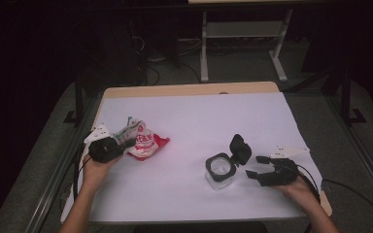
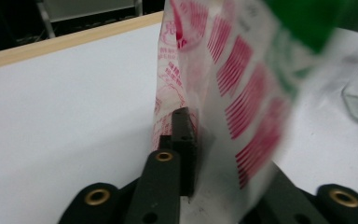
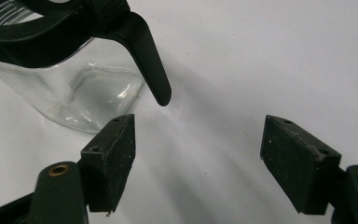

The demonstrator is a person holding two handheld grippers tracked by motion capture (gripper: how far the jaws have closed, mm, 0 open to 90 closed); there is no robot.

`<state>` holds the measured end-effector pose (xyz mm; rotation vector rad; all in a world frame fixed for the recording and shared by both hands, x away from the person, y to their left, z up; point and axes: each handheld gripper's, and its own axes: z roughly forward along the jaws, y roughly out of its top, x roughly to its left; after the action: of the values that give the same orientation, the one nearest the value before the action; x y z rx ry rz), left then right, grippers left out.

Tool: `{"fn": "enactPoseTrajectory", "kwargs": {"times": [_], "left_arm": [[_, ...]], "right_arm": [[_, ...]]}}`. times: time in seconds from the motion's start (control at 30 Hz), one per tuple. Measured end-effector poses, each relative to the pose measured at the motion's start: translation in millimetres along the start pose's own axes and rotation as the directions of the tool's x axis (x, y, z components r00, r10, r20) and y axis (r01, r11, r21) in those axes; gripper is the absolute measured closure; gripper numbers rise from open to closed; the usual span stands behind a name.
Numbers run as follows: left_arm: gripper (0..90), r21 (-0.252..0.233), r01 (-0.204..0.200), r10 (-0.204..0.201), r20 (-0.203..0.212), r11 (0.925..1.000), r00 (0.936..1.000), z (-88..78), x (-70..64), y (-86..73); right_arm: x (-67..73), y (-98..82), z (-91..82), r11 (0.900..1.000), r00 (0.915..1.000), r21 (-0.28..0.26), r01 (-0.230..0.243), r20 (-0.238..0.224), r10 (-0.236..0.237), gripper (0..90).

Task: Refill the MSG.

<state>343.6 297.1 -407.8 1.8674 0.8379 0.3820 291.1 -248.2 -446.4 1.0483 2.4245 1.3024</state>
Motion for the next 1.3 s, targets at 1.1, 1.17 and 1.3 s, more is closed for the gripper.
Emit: {"fn": "enactPoseTrajectory", "kwargs": {"times": [1.1, 1.17, 1.3], "left_arm": [[90.0, 0.003, -0.035, 0.035, 0.033, 0.9994, 0.9988, 1.4, -37.3, 58.3], [90.0, -0.004, -0.038, 0.038, 0.036, 0.9993, 0.9986, 2.0, -39.7, 62.3], [90.0, -0.035, -0.047, 0.049, 0.058, 0.9983, 0.9971, 0.5, -46.1, 66.0]], "right_arm": [[-0.9, -0.6, -6.1, 1.0, 0.9999, -0.018, -0.004, 0.01, 0.004, 26.0], [-0.8, -0.7, -7.3, 1.0, 0.9999, -0.022, -0.006, 0.01, 0.007, 26.0], [0.0, 0.3, -9.1, 1.0, 0.9999, -0.028, -0.008, 0.014, 0.008, 26.0]]}}
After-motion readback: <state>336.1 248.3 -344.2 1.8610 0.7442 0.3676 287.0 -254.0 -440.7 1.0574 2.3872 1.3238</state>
